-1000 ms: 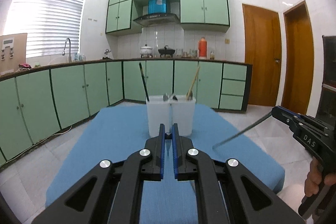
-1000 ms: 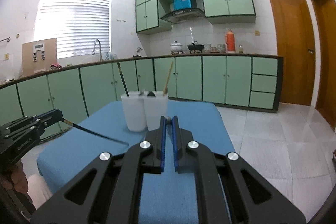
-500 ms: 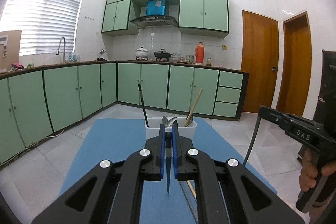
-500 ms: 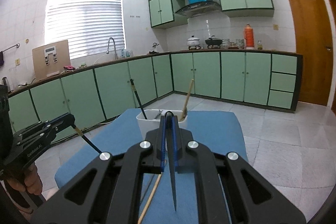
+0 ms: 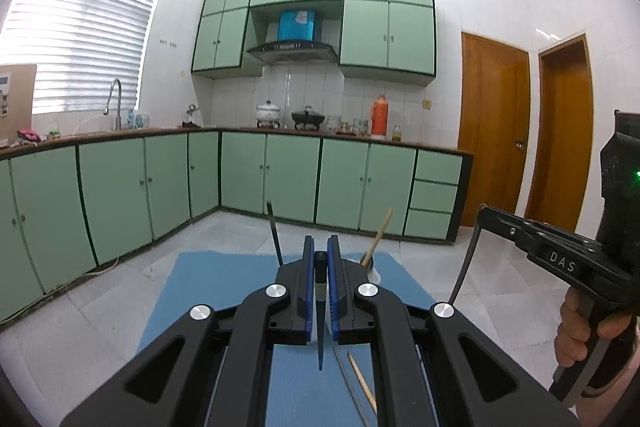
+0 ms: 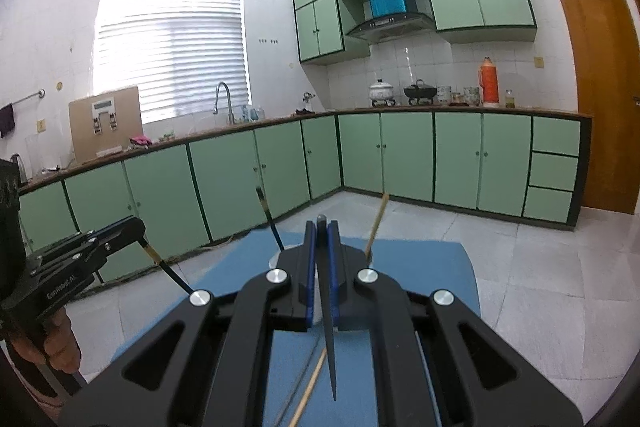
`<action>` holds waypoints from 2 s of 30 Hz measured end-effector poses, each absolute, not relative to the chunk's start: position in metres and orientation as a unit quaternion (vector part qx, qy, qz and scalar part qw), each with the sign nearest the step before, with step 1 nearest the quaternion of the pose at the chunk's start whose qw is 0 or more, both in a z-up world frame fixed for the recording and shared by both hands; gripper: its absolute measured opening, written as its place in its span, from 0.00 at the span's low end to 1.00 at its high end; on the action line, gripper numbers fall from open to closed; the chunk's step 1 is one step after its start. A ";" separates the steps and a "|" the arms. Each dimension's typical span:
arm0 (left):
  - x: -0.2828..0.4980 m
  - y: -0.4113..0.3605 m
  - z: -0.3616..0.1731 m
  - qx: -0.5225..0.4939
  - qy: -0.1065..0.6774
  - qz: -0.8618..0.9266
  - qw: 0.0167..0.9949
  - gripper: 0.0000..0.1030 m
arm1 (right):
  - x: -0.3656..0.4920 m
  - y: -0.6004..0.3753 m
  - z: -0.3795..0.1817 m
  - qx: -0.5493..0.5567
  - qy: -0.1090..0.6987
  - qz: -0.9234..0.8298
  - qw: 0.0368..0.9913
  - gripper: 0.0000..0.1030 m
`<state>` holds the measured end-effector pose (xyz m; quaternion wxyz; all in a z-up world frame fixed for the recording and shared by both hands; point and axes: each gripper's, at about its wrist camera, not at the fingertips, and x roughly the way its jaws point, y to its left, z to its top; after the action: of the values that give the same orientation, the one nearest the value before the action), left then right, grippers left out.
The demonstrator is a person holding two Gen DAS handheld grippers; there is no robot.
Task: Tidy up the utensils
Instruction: 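Lift both chopsticks over the white caddy and open both tools to release them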
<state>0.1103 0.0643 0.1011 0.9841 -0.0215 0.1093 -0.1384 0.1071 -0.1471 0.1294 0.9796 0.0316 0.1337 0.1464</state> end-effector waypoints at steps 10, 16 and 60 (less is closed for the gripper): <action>0.139 0.054 0.148 -0.014 0.038 -0.133 0.990 0.06 | 0.153 -0.144 0.190 0.035 0.073 0.144 0.986 0.05; 0.176 0.048 0.157 -0.012 0.016 -0.123 0.992 0.06 | 0.200 -0.144 0.202 0.035 0.064 0.132 0.989 0.05; 0.304 0.033 0.062 0.004 0.123 -0.091 0.988 0.07 | 0.286 -0.132 0.071 0.048 0.156 0.094 0.982 0.06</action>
<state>0.3041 0.0332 0.0620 0.9882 0.0045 0.1234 -0.0906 0.2861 -0.1316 0.0708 0.9821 0.0481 0.1561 0.0937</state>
